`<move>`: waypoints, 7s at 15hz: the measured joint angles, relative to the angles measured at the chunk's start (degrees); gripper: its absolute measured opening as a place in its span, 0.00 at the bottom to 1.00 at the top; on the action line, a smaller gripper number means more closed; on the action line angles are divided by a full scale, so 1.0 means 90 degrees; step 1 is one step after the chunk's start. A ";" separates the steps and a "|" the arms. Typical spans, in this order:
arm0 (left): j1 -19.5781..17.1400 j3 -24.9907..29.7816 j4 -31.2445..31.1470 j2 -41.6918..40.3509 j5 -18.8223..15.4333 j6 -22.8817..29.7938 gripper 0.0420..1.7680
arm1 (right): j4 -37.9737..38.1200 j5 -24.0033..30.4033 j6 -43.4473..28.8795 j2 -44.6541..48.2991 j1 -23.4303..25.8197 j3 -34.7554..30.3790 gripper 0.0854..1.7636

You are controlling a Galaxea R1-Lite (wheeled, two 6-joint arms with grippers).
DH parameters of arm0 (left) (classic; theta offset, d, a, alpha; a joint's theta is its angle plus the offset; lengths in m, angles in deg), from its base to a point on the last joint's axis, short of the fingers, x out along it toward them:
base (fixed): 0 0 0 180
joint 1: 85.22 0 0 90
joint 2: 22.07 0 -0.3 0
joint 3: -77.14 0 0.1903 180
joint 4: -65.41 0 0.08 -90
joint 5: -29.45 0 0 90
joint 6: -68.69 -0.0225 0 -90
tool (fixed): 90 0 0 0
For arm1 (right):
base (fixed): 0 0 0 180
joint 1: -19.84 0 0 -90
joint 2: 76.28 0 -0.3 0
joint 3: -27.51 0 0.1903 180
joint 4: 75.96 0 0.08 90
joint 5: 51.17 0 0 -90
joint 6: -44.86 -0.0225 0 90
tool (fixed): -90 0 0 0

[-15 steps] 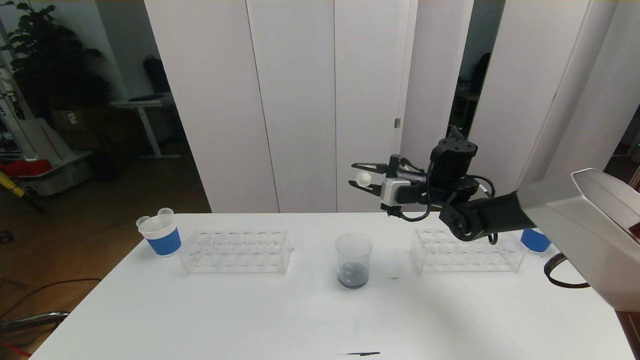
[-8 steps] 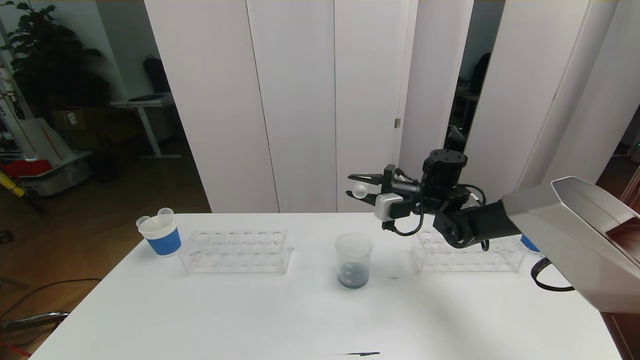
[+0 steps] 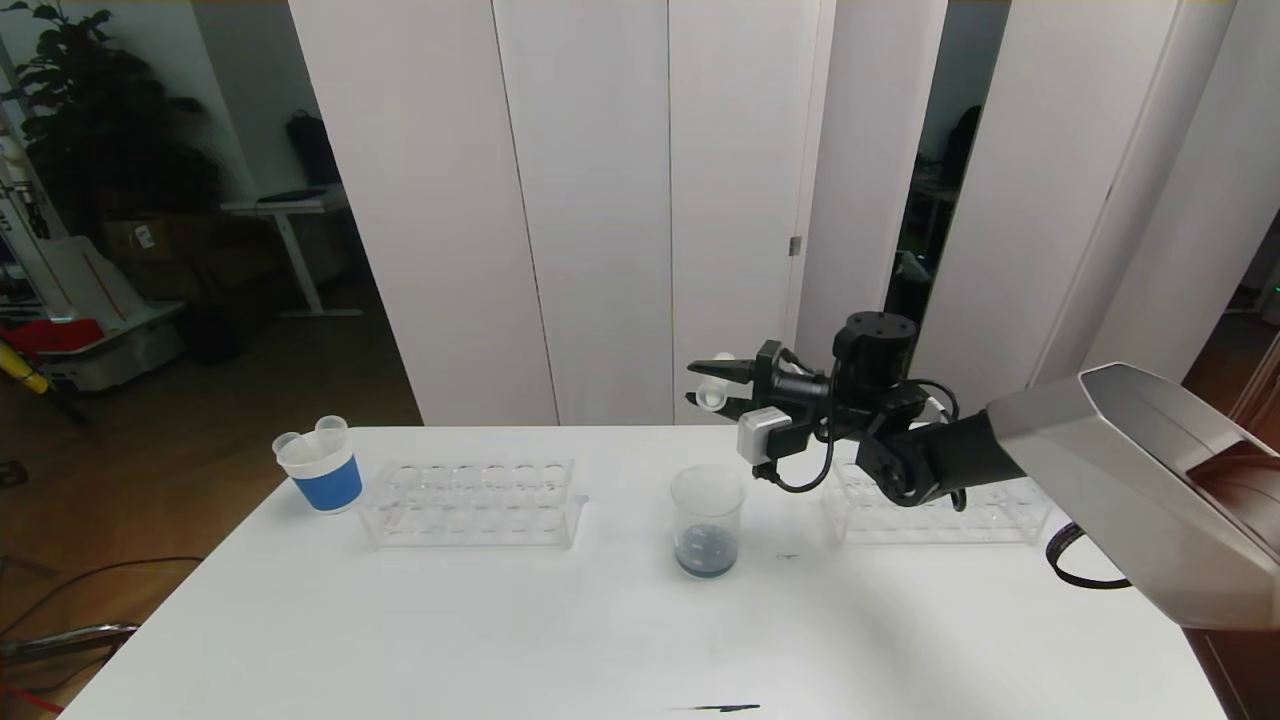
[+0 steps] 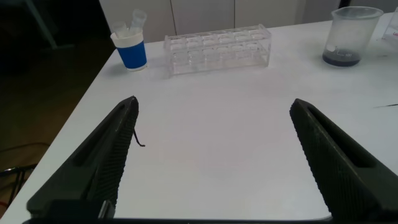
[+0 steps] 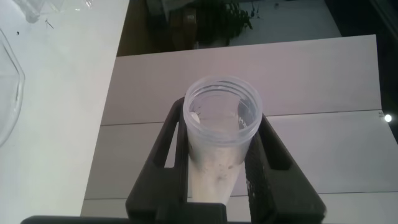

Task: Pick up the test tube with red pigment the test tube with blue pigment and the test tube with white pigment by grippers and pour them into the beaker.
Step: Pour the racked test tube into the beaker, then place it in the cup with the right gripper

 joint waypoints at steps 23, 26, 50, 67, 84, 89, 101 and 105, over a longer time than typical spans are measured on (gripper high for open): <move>0.0000 0.0000 0.0000 0.0000 0.0004 0.0000 0.98 | -0.0649 0.0309 0.0469 0.0083 0.0022 -0.0517 0.30; 0.0000 0.0000 0.0000 0.0000 0.0000 -0.0003 0.98 | -0.0670 0.0306 0.0549 0.0080 0.0043 -0.0493 0.30; 0.0000 0.0000 0.0000 0.0000 0.0000 -0.0003 0.98 | -0.0627 0.0276 0.0998 0.0027 0.0041 -0.0352 0.30; 0.0000 0.0000 0.0000 0.0000 0.0003 -0.0003 0.98 | -0.0610 -0.2836 -0.1005 0.0542 -0.0206 -0.0141 0.30; 0.0000 0.0000 0.0000 0.0000 0.0003 -0.0003 0.98 | 0.1927 -0.7287 -0.9139 0.1525 -0.0512 -0.0219 0.30; 0.0000 0.0000 0.0000 0.0000 0.0003 0.0000 0.98 | 0.0818 -0.7757 -0.9032 0.1914 -0.0367 -0.1476 0.30; 0.0000 0.0000 -0.0003 0.0000 0.0000 0.0000 0.98 | -0.0019 -0.7760 -0.8784 0.3442 0.1722 -0.2744 0.30; 0.0000 0.0000 -0.0003 0.0000 0.0003 0.0000 0.98 | -0.0039 -0.7729 -0.8907 0.3866 0.2663 -0.3286 0.30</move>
